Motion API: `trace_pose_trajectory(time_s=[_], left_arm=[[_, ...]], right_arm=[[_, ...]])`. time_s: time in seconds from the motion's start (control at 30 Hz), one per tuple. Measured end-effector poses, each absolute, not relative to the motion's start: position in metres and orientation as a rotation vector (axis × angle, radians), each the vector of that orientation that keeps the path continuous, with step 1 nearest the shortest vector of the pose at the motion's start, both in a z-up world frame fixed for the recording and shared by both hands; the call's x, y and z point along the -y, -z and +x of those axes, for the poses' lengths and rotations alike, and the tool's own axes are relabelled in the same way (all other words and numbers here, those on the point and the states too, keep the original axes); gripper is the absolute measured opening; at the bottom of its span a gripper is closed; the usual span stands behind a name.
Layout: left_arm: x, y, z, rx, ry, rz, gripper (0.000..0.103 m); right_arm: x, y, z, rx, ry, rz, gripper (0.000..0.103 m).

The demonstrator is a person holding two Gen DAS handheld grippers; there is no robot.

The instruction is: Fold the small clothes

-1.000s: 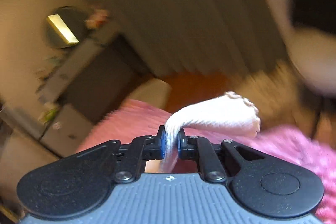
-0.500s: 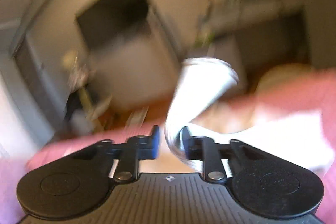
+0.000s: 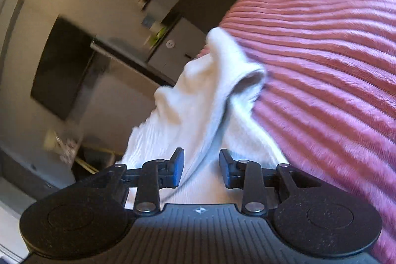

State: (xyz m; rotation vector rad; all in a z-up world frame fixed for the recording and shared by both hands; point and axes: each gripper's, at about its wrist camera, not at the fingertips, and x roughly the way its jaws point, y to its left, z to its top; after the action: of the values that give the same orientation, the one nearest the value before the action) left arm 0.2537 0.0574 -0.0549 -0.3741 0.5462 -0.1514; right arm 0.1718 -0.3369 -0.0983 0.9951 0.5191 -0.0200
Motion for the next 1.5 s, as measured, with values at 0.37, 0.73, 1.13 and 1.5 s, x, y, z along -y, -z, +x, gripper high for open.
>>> trace_pose_trajectory(time_s=[0.37,0.73,1.13,1.5], left_arm=[[0.002,0.1,0.369,-0.835,0.288,-0.455,0.023],[-0.023,0.026,0.33,-0.492,0.201,-0.307,0.009],[-0.051,0.092,0.331,-0.696,0.058,-0.257,0.012],[-0.052,0.076,0.328,-0.576,0.069,-0.24,0.011]], right_arm=[[0.372,0.114,0.198,-0.403,0.048,1.183,0.029],[0.337,0.067,0.215,-0.389,-0.062,0.91,0.008],[0.323,0.089,0.22,-0.539,0.023,0.85,0.015],[0.322,0.079,0.225,-0.462,0.037,0.818,0.007]])
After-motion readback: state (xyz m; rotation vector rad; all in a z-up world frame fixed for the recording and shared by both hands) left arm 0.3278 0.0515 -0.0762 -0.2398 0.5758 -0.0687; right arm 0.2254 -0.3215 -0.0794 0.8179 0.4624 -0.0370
